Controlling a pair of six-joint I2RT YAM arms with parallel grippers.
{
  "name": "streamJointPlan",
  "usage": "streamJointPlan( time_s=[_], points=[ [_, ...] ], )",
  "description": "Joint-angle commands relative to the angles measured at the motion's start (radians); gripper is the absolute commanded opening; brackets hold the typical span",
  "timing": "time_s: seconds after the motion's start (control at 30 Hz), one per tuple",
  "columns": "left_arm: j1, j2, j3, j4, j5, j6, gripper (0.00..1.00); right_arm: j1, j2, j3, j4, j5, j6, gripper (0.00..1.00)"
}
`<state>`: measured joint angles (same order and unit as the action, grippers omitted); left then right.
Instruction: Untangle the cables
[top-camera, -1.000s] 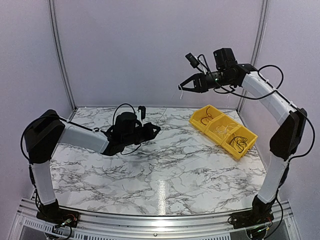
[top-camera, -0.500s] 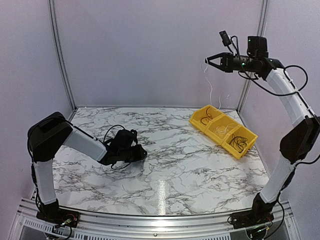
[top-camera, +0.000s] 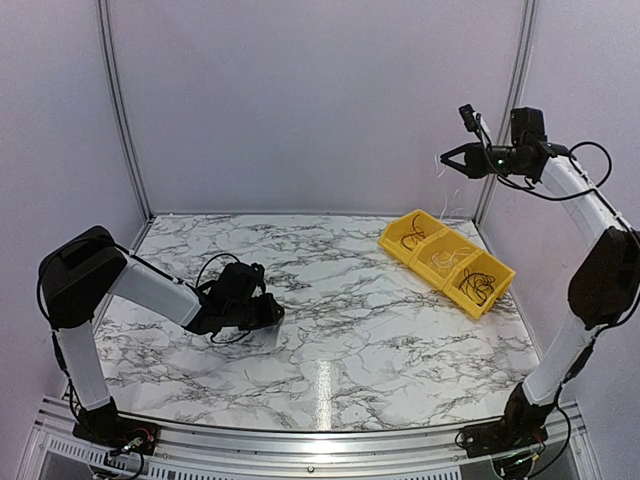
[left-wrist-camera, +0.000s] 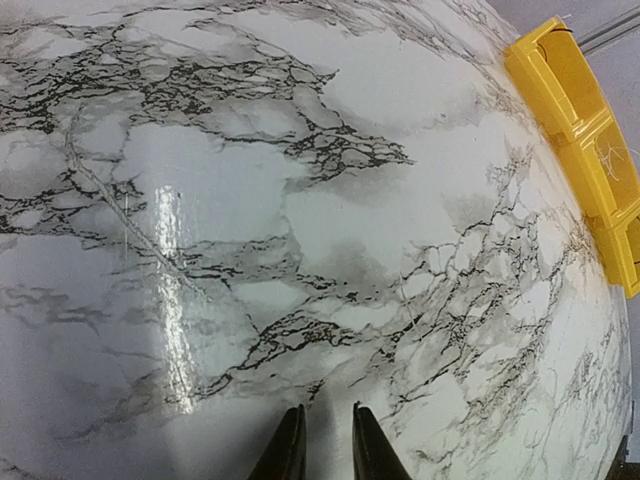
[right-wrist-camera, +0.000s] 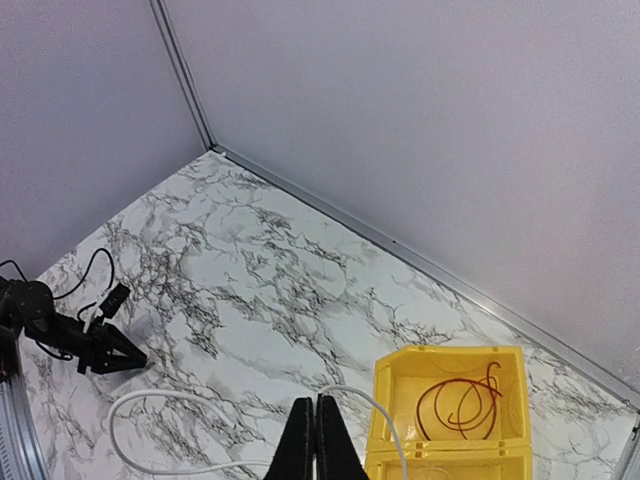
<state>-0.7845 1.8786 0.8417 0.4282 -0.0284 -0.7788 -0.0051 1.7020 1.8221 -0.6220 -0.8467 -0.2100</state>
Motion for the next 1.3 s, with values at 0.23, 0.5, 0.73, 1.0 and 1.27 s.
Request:
streamJointPlan(
  time_s=[0.23, 0.5, 0.73, 1.0, 1.27],
  points=[
    [-0.002, -0.056, -0.031, -0.026, -0.026, -0.013, 0.19, -0.094, 0.005, -0.191, 0.03, 0.19, -0.218, 0.0],
    [-0.008, -0.066, -0.045, -0.026, -0.029, -0.017, 0.19, -0.122, 0.108, -0.208, 0.105, 0.268, -0.209, 0.0],
    [-0.013, -0.065, -0.053, -0.026, -0.037, -0.027, 0.19, -0.122, 0.173, -0.231, 0.134, 0.426, -0.229, 0.0],
    [-0.016, -0.047, -0.037, -0.026, -0.032, -0.03, 0.2, -0.097, 0.224, -0.285, 0.148, 0.525, -0.248, 0.0],
    [-0.016, -0.033, -0.021, -0.026, -0.023, -0.023, 0.2, -0.022, 0.268, -0.337, 0.204, 0.684, -0.256, 0.0]
  ],
)
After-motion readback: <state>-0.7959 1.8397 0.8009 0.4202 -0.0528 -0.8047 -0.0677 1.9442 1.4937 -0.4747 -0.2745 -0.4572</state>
